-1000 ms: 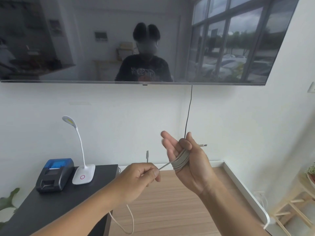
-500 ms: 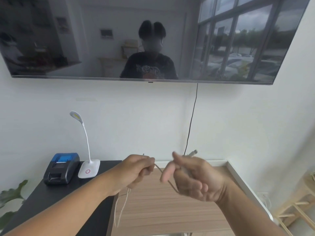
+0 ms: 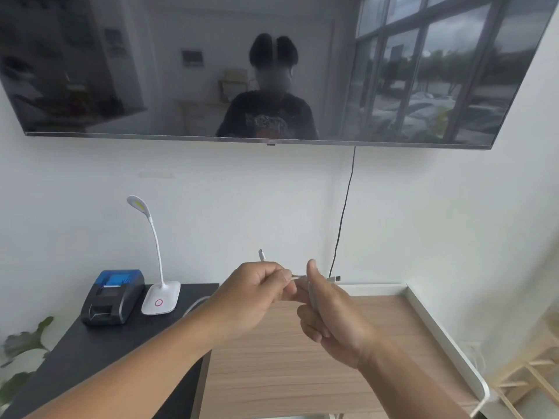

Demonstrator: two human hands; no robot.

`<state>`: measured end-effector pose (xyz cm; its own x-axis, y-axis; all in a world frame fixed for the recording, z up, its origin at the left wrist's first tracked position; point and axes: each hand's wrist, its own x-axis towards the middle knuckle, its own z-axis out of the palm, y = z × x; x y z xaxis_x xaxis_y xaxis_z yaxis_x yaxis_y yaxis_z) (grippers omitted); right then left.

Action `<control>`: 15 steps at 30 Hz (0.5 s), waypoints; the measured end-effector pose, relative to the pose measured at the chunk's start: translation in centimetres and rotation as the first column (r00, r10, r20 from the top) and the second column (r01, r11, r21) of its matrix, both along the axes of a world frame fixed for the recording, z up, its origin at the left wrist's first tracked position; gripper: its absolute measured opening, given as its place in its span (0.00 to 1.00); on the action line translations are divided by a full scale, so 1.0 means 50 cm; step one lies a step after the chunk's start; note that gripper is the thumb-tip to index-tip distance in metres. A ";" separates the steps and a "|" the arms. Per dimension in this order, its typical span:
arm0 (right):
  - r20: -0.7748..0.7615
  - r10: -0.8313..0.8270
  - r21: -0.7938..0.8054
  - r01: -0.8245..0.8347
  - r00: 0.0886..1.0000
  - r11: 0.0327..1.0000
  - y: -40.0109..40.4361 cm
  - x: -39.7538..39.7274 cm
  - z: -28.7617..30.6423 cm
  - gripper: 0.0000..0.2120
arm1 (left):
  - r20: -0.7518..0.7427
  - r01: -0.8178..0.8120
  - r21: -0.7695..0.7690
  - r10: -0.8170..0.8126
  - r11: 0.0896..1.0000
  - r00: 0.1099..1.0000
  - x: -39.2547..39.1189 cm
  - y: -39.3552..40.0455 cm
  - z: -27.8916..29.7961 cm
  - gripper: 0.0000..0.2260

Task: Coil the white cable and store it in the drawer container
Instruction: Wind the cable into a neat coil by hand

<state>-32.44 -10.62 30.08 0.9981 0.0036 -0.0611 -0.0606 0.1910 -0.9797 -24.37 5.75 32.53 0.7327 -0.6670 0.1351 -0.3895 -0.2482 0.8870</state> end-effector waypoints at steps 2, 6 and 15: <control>0.037 -0.029 -0.036 0.031 0.999 0.999 0.001 0.002 0.005 0.33 | 0.039 -0.027 -0.040 0.029 0.999 0.999 0.002 -0.002 -0.001 0.16; 0.024 -0.080 -0.009 0.080 0.996 0.997 -0.002 0.010 0.010 0.28 | 0.129 -0.074 -0.080 0.084 0.994 0.988 -0.004 -0.006 -0.004 0.16; 0.014 -0.177 0.278 0.166 0.984 0.946 -0.011 0.030 0.030 0.22 | 0.235 -0.094 -0.077 0.110 0.993 0.966 -0.022 -0.027 -0.026 0.14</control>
<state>-30.92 -11.16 31.58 0.9867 -0.1565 -0.0435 0.0334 0.4572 -0.8888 -25.46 4.38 31.25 0.7378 -0.5742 0.3549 -0.5674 -0.2427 0.7869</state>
